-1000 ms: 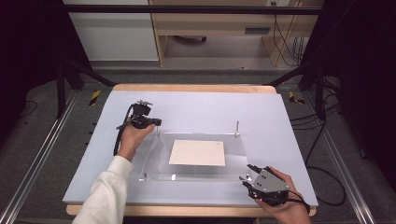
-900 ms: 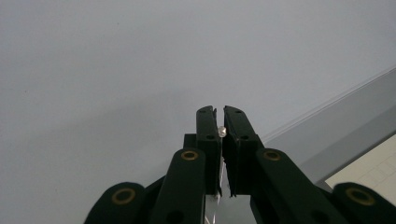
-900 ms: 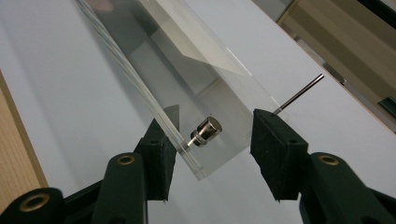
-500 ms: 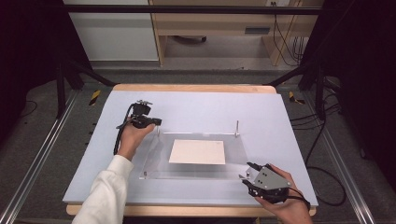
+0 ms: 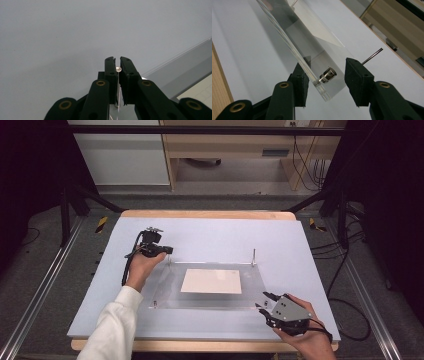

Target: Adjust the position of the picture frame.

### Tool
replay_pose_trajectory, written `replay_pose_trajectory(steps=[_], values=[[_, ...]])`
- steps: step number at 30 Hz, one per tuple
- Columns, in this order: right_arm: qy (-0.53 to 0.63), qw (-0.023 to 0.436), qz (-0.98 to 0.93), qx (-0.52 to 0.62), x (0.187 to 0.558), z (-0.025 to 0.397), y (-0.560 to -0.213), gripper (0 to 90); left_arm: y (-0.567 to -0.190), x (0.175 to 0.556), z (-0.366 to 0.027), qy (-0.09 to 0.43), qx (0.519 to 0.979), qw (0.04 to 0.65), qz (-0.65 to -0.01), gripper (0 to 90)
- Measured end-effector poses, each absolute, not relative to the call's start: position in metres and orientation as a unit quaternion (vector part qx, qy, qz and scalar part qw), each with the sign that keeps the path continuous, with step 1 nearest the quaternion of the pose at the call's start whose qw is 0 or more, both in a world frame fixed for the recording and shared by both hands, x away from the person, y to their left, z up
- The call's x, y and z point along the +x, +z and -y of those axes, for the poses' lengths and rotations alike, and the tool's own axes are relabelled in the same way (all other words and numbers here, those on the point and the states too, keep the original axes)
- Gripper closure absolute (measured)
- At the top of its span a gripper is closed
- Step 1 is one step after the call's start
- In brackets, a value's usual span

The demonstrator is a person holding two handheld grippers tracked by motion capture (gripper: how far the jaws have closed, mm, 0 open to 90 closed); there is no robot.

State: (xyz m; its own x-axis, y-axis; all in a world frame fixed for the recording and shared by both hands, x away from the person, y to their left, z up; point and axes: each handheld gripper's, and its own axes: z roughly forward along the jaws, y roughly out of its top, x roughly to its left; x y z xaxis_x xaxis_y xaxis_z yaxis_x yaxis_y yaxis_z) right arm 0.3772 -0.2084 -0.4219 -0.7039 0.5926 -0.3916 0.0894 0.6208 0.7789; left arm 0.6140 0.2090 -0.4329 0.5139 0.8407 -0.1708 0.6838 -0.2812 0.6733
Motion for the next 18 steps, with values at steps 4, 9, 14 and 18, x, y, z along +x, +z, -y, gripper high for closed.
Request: replay_pose_trajectory(steps=[4, 9, 14, 18], values=[[0.387, 0.323, -0.839, 0.207, 0.379, 0.209, -0.418, 55.8, -0.433, 0.614, -0.208, 0.118, 0.794, 0.357, -0.478, 83.2], [0.389, 0.321, -0.838, 0.211, 0.382, 0.208, -0.411, 57.7, -0.430, 0.613, -0.210, 0.137, 0.793, 0.359, -0.473, 78.5], [0.392, 0.316, -0.836, 0.219, 0.387, 0.208, -0.404, 58.9, -0.418, 0.606, -0.217, 0.165, 0.782, 0.384, -0.463, 71.1], [0.393, 0.312, -0.837, 0.220, 0.390, 0.209, -0.400, 59.1, -0.406, 0.599, -0.222, 0.179, 0.782, 0.392, -0.451, 66.9]])
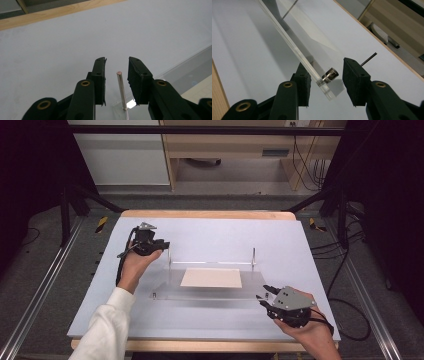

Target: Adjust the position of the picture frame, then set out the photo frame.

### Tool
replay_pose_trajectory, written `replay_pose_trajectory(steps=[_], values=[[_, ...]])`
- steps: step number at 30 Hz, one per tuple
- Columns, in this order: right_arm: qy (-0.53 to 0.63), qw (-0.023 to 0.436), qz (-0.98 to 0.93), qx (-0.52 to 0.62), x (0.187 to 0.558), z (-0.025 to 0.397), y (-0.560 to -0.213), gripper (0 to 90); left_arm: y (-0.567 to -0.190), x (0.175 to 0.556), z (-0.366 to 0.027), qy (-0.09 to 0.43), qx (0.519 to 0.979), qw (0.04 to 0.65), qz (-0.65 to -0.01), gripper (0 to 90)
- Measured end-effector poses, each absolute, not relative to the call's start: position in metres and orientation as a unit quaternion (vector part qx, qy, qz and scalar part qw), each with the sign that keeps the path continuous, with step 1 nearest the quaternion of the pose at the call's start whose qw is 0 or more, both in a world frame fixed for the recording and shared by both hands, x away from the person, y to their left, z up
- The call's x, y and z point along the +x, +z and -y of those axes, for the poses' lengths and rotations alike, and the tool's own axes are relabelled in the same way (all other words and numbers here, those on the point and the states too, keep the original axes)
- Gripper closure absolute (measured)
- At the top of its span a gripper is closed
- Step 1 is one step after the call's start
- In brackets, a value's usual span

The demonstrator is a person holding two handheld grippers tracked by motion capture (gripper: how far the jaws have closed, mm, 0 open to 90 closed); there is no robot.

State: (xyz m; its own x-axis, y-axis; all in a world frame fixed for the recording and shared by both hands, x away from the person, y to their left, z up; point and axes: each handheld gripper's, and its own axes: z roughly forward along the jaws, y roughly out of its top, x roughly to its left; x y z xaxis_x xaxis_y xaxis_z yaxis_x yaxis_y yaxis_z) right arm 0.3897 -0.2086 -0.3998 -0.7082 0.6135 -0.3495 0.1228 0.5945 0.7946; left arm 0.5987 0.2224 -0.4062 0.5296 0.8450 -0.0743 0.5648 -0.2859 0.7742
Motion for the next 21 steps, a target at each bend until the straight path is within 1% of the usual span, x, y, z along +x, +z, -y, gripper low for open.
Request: replay_pose_trajectory(steps=[10, 21], values=[[0.388, 0.310, -0.838, 0.225, 0.392, 0.207, -0.394, 60.1, -0.386, 0.584, -0.225, 0.196, 0.781, 0.406, -0.432, 63.5], [0.387, 0.306, -0.839, 0.229, 0.395, 0.207, -0.390, 60.4, -0.360, 0.559, -0.221, 0.202, 0.786, 0.427, -0.398, 54.1]])
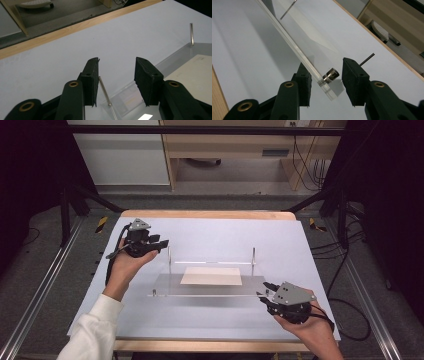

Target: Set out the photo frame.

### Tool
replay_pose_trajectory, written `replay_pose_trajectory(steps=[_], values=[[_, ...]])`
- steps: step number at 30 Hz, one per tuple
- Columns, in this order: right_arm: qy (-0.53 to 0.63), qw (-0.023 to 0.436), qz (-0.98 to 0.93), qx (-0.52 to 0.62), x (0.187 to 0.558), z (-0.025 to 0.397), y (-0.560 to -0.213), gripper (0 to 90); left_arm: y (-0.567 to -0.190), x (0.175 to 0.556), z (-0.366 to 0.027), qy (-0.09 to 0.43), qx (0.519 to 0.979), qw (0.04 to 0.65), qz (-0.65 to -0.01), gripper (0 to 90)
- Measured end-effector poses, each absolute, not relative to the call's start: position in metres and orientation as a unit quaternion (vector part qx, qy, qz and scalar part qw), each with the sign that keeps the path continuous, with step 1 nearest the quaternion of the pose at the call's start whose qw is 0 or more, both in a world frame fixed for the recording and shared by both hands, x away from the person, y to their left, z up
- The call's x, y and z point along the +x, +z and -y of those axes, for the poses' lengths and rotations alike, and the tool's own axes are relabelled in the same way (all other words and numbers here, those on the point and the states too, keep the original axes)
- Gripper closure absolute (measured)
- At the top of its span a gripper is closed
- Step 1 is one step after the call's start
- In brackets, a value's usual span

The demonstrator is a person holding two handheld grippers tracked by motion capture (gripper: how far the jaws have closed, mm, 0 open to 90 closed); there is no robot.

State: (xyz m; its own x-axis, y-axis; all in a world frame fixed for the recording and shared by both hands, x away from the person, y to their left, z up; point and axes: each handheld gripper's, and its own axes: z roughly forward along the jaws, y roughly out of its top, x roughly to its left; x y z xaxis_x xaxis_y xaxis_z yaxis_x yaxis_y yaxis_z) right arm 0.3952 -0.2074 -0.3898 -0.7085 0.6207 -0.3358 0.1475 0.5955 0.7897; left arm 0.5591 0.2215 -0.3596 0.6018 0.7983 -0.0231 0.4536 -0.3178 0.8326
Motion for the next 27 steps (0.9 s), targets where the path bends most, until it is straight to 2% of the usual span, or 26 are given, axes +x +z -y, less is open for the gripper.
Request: replay_pose_trajectory(steps=[14, 27], values=[[0.388, 0.291, -0.841, 0.240, 0.402, 0.208, -0.381, 60.4, -0.321, 0.516, -0.212, 0.200, 0.800, 0.457, -0.335, 44.5], [0.386, 0.275, -0.844, 0.252, 0.412, 0.208, -0.370, 60.4, -0.307, 0.493, -0.207, 0.187, 0.815, 0.461, -0.298, 41.4]])
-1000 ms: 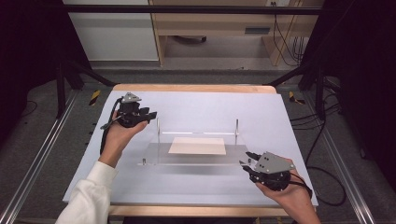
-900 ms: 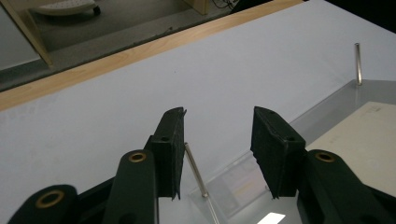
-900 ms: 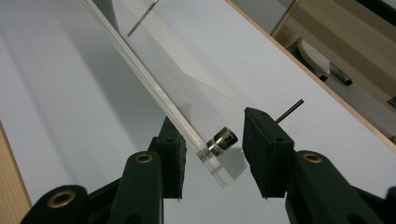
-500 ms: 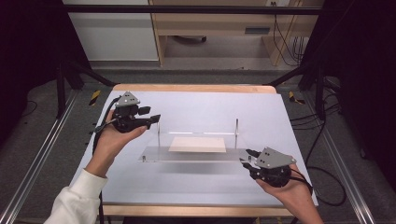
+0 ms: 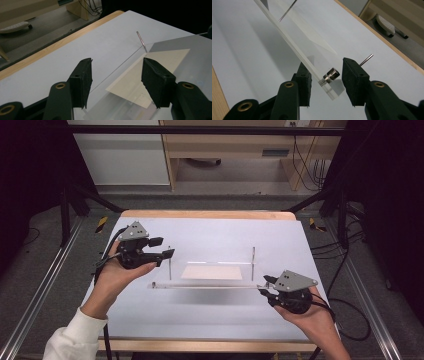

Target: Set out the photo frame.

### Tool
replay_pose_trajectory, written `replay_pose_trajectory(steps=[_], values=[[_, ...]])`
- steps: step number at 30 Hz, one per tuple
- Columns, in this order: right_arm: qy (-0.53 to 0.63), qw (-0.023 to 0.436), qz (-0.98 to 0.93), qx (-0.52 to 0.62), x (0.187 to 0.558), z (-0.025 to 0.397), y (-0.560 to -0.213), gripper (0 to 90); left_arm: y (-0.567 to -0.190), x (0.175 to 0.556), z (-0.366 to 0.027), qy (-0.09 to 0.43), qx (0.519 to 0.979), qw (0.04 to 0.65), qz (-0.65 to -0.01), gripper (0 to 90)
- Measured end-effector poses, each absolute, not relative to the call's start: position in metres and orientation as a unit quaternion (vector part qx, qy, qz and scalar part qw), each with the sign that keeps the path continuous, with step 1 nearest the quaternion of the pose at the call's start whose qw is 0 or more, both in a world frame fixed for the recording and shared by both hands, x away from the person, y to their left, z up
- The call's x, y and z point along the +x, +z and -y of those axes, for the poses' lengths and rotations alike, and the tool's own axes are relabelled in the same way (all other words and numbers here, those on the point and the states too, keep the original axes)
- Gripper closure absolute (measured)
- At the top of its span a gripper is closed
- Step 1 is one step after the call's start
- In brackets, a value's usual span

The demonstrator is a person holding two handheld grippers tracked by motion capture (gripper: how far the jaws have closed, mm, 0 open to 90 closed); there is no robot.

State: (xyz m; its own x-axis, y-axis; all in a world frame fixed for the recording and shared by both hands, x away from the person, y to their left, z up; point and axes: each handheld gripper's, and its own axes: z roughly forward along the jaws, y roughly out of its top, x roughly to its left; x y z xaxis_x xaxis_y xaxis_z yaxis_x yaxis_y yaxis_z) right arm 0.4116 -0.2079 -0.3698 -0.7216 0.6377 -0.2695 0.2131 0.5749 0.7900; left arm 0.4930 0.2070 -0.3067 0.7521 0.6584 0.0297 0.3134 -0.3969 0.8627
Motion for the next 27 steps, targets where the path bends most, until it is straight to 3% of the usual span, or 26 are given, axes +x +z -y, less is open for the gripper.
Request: replay_pose_trajectory(steps=[27], values=[[0.393, 0.268, -0.837, 0.271, 0.435, 0.207, -0.348, 60.0, -0.299, 0.458, -0.210, 0.174, 0.844, 0.459, -0.215, 45.7]])
